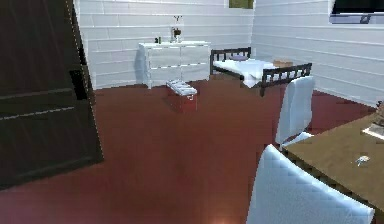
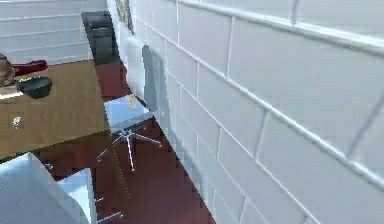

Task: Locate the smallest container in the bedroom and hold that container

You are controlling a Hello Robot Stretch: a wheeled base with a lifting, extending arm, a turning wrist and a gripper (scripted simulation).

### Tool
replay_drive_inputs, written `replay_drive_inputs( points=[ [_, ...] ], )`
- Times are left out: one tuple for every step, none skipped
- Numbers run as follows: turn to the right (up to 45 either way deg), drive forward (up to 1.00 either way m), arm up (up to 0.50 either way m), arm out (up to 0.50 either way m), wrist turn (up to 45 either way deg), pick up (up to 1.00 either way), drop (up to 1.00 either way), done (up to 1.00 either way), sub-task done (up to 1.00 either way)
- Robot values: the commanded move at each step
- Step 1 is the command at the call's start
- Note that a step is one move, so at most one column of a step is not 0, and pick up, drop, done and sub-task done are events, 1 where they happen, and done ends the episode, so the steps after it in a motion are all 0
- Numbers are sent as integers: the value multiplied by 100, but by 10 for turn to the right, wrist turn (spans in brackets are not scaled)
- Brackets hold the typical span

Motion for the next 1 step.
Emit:
replay_drive_inputs(
  points=[
    [0,60,0,0,0,0,0,0,0]
  ],
)
